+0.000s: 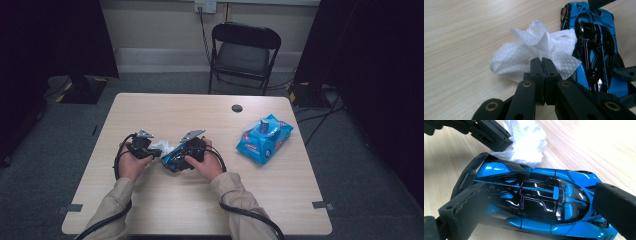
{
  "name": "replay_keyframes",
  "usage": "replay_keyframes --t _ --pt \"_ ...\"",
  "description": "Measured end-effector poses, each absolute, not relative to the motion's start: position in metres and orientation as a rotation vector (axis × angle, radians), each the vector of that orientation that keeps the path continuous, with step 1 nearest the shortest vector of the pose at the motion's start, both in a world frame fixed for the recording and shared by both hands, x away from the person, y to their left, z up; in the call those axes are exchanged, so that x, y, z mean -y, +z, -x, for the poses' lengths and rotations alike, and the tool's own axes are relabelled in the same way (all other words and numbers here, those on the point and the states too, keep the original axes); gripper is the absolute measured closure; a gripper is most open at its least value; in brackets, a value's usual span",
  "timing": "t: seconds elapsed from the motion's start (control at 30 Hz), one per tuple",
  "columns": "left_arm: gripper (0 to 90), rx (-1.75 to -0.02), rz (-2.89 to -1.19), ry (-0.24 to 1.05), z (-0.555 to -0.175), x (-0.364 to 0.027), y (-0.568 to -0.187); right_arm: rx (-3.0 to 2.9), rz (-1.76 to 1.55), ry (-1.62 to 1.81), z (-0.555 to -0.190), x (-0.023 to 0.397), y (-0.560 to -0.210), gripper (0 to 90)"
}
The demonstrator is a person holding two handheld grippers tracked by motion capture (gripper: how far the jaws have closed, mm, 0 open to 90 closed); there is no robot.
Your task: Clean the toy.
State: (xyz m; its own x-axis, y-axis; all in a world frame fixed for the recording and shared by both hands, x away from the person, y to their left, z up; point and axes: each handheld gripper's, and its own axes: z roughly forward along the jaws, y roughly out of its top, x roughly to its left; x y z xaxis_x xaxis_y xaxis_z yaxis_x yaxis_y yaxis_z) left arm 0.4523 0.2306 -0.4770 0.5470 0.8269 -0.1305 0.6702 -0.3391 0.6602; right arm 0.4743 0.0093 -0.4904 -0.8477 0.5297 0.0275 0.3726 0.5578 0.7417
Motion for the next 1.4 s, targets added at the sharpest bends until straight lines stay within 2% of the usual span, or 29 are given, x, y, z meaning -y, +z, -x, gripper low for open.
replay_keyframes --t 0.23,0.4,0.67,0.77,0.83,0.97,1.03,1.23,1.4 --pt "62.9 -1.196 -2.077 0.394 -0.452 -0.235 -0.466 -2.594 -0.762 1.159 -0.474 -0.01 -0.49 0.0" --pt "50.7 -1.215 -2.066 0.421 -0.459 -0.234 -0.467 -2.593 -0.763 1.164 -0.474 -0.009 -0.49 0.0" --pt "46.4 -1.213 -2.075 0.394 -0.467 -0.224 -0.494 -2.594 -0.762 1.162 -0.474 -0.009 -0.49 0.0" --pt "47.3 -1.174 -2.115 0.424 -0.47 -0.22 -0.495 -2.593 -0.764 1.163 -0.474 -0.009 -0.49 0.0" --pt "51.4 -1.132 -2.143 0.438 -0.472 -0.218 -0.495 -2.589 -0.761 1.168 -0.474 -0.009 -0.491 0.0" --pt "73.3 -1.133 -2.158 0.403 -0.474 -0.214 -0.492 -2.59 -0.758 1.167 -0.474 -0.009 -0.491 0.0" --pt "79.9 -1.168 -2.15 0.373 -0.476 -0.212 -0.489 -2.592 -0.759 1.165 -0.474 -0.009 -0.491 0.0" --pt "82.6 -1.169 -2.08 0.327 -0.484 -0.207 -0.478 -2.59 -0.759 1.169 -0.474 -0.009 -0.491 0.0" --pt "82.7 -1.139 -2.125 0.302 -0.496 -0.19 -0.478 -2.592 -0.759 1.169 -0.475 -0.009 -0.491 0.0"
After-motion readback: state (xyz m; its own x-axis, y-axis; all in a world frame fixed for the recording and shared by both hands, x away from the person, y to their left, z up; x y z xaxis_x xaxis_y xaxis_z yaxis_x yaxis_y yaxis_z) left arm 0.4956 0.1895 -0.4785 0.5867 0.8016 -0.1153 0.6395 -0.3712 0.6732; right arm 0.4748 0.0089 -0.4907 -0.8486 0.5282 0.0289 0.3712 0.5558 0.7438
